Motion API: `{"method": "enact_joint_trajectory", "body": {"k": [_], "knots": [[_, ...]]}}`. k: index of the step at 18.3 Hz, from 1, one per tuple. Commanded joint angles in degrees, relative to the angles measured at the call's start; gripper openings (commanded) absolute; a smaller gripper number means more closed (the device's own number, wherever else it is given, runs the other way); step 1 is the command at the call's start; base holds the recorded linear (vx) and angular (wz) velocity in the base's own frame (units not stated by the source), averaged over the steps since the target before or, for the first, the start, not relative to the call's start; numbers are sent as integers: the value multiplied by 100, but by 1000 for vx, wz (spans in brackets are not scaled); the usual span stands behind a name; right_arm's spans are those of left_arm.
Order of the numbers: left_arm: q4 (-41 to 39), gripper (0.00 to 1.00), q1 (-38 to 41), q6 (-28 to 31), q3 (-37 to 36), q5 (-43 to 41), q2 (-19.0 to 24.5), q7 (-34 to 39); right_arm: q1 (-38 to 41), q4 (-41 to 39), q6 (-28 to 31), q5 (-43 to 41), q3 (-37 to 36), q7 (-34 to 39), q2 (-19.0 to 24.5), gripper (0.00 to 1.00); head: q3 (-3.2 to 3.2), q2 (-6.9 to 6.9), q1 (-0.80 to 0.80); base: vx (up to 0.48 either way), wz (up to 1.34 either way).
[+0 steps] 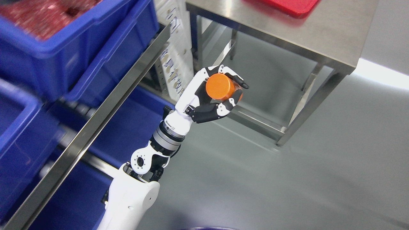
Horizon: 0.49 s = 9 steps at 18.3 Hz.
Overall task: Grab orange capacitor from left shelf to right desk
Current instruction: 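Carry the capacitor with the left hand while turning toward the steel table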
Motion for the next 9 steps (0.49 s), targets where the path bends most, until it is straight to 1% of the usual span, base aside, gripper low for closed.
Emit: {"method": "enact_joint_trajectory", "body": {"k": [1, 4, 7, 8, 9], "knots": [[16, 2, -499, 495, -898, 22, 100, 2, 123, -100, 8, 35, -71, -8, -101, 100, 0, 0, 0, 716, -797], [16, 2, -833, 847, -934, 83, 100, 124, 123, -100, 8, 35, -71, -8, -101, 100, 0, 0, 0, 737, -696], [16, 2, -1018, 1269, -943, 433, 100, 301, 123, -100, 8, 35, -71, -8, -101, 100, 0, 0, 0, 705, -550], [16, 2, -1071, 1331, -943, 469, 100, 292, 123, -100, 8, 35, -71, -8, -101, 100, 0, 0, 0, 646, -368], [16, 2, -1141, 1393, -943, 487, 100, 284, 123, -100, 8, 35, -71, -8, -101, 100, 0, 0, 0, 454, -348]]}}
